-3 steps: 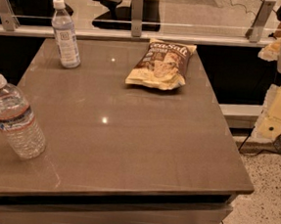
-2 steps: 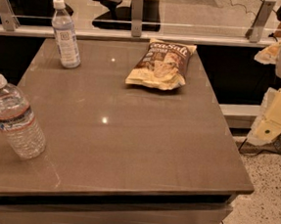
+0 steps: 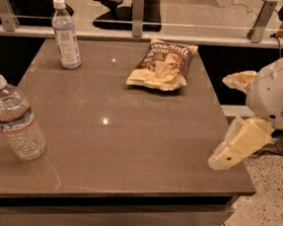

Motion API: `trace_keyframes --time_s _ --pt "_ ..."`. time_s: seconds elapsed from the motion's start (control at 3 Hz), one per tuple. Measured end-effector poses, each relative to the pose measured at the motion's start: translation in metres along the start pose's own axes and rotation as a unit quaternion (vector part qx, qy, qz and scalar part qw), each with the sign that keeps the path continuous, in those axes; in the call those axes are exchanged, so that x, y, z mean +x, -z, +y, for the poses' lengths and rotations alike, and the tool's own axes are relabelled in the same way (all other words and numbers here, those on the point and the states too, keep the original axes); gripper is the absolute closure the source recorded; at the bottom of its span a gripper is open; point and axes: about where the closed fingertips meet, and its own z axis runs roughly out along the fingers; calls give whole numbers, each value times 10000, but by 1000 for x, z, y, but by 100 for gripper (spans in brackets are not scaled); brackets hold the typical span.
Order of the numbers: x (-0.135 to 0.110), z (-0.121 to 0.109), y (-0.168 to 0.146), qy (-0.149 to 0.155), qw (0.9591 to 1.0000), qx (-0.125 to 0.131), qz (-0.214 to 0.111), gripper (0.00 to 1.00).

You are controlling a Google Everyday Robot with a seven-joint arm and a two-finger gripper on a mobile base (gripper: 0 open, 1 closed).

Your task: Knock water bottle over

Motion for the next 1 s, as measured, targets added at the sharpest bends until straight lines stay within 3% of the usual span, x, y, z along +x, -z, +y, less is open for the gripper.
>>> trace_keyframes --time_s 0.33,0.67,1.0 --pt "-24 27 -39 -1 9965 -260 -797 0" --pt "-57 50 -74 -97 9852 -560 -1620 0" --pt "-75 54 -70 -165 9800 -628 -1883 0"
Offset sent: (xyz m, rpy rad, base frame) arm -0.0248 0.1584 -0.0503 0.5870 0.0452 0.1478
